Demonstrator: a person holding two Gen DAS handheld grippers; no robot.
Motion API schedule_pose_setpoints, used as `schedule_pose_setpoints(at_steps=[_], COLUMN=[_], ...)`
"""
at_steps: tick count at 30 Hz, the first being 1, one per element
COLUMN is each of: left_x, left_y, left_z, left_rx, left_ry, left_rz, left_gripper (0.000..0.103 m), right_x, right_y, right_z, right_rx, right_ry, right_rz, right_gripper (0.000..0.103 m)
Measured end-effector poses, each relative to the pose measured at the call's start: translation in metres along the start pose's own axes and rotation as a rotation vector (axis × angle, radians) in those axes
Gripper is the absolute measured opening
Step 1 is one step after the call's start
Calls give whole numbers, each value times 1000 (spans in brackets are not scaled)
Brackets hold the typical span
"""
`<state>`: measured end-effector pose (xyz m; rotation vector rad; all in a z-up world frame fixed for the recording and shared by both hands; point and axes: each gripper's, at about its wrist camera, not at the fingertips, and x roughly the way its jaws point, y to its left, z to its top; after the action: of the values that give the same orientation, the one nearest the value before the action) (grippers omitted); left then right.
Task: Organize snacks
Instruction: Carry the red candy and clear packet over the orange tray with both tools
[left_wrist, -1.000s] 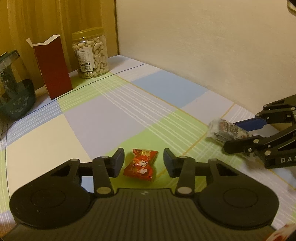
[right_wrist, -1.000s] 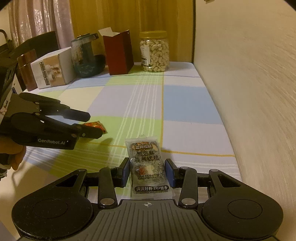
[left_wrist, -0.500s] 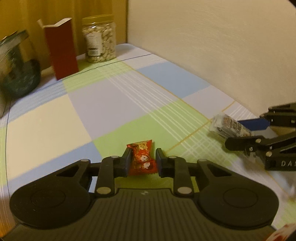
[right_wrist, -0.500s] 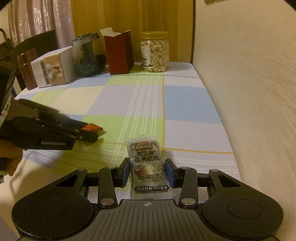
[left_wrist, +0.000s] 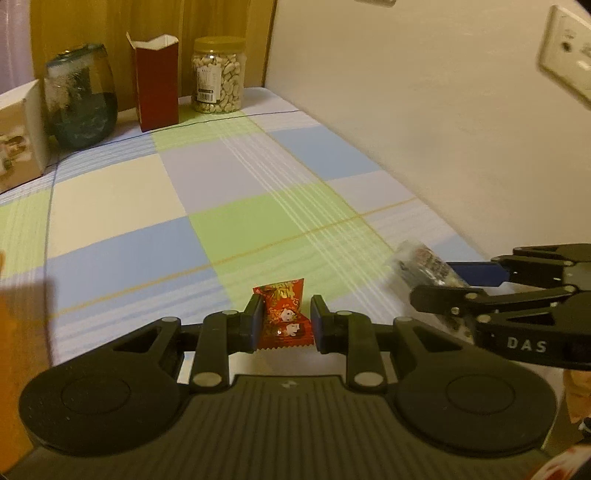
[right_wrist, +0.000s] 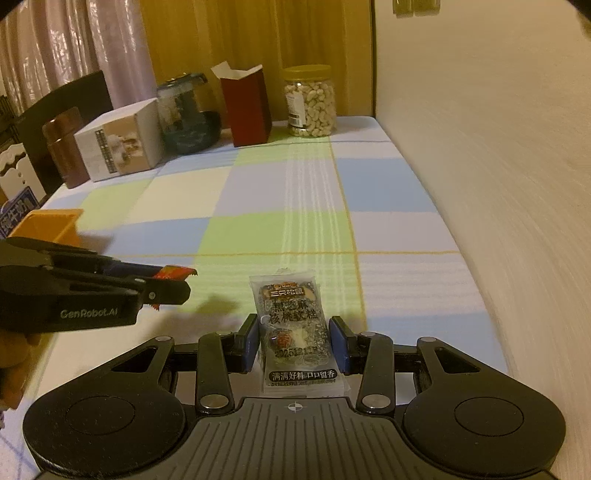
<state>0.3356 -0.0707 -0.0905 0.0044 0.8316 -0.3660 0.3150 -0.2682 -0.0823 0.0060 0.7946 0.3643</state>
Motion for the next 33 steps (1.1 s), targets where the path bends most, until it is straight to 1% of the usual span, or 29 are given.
schedule_pose_setpoints(at_steps=[9, 16, 20, 23, 33], left_x=[-77, -136, -165, -186, -243], left_y=[-20, -35, -40, -43, -42], left_z=[-27, -51, -66, -78, -105], left_rx=[-10, -20, -20, -15, -39], left_ry=[-48, -103, -120, -134, -171], left_rz=[8, 22, 42, 62, 95], left_gripper=[24, 24, 24, 24, 24], right_x=[-63, -111, -134, -148, -186], right_y=[35, 62, 76, 88, 129], right_z=[-14, -28, -40, -48, -72], right_rx=[11, -7, 25, 60, 62], right_ry=[-17, -62, -86, -102, -126], right_rz=[-20, -27, -14, 5, 17], right_gripper=[41, 41, 41, 41, 41])
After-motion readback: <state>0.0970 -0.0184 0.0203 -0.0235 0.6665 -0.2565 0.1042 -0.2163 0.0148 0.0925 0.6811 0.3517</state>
